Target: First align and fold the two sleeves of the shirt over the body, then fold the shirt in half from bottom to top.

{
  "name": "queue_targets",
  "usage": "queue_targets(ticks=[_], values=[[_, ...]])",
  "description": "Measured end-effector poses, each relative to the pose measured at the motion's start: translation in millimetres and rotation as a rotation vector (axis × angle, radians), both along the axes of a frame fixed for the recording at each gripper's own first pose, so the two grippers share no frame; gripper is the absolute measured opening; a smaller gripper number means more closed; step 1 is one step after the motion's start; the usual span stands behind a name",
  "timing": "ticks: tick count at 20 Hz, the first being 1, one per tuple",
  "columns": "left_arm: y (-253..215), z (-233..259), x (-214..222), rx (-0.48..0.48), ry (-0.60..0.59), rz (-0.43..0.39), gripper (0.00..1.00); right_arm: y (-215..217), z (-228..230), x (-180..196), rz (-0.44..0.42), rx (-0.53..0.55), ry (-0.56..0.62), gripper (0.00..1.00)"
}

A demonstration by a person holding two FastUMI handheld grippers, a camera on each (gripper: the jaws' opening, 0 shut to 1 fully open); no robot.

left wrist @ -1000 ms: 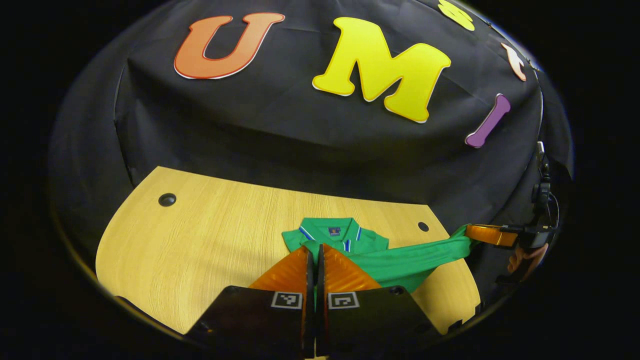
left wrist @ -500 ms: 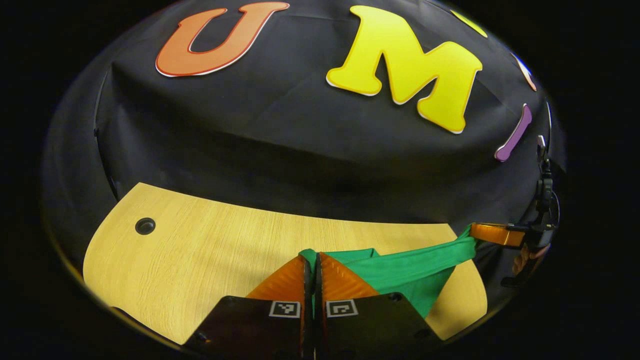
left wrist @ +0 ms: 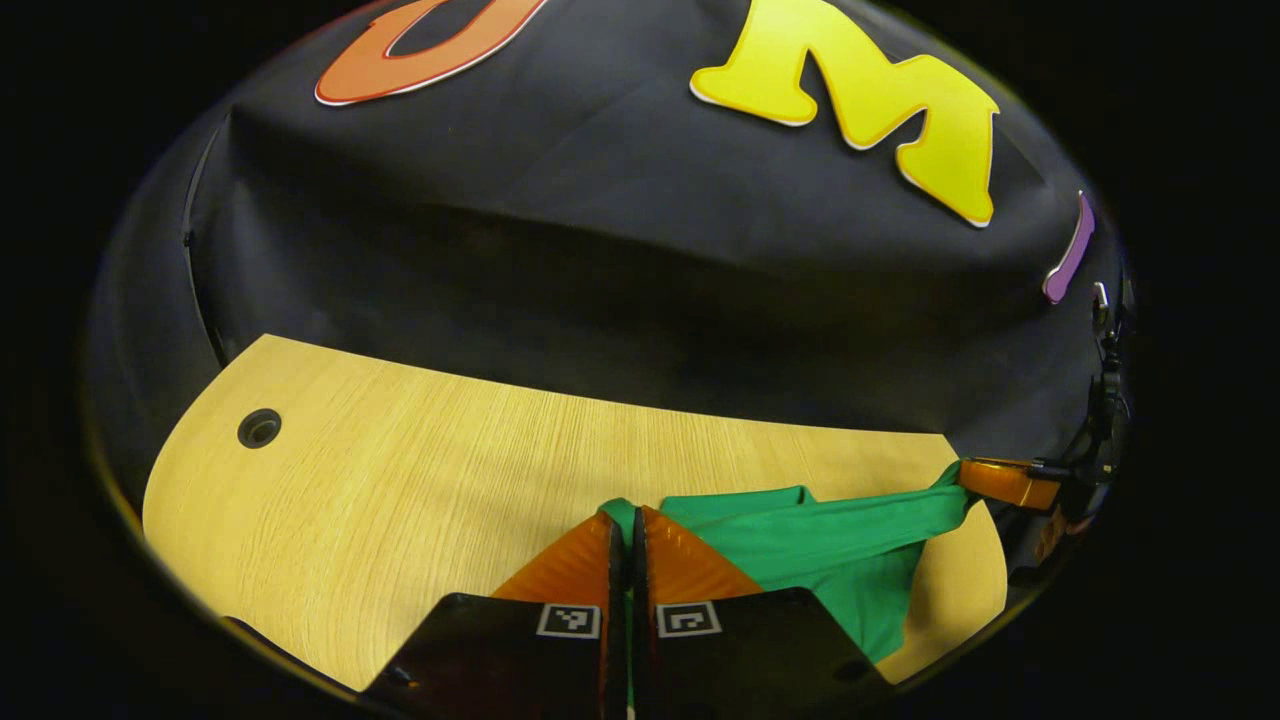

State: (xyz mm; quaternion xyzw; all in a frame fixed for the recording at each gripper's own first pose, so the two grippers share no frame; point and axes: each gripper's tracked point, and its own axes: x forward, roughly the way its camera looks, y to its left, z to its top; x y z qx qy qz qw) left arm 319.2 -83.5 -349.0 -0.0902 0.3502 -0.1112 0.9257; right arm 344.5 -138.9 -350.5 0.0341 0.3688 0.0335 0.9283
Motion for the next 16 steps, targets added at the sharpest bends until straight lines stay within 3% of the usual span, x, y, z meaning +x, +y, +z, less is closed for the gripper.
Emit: queue_targets(ticks=[7, 11, 12, 13, 14, 16], values=[[-7, -21, 12, 0.076, -0.028, -0.022, 0.13, 11, -34, 4, -0.006, -0.019, 0.022, 0.01], [1, -19, 3, 0.111, -0.030, 0.006, 0.22, 17, -34, 0, -0.008, -0.028, 0.006, 0.13], [5, -13, 1, 0.121, -0.041, 0.022, 0.29, 19, -29, -2, -0.011, -0.021, -0.005, 0.25], [8, -4, -1, 0.120, -0.057, 0.034, 0.62, 20, -22, -5, -0.016, -0.019, -0.023, 0.37], [9, 6, -5, 0.117, -0.073, 0.040, 0.69, 19, -14, -9, -0.023, -0.034, -0.038, 0.56], [15, 23, -13, 0.140, -0.107, 0.047, 1.00, 17, 6, -17, -0.037, -0.074, -0.086, 0.94]])
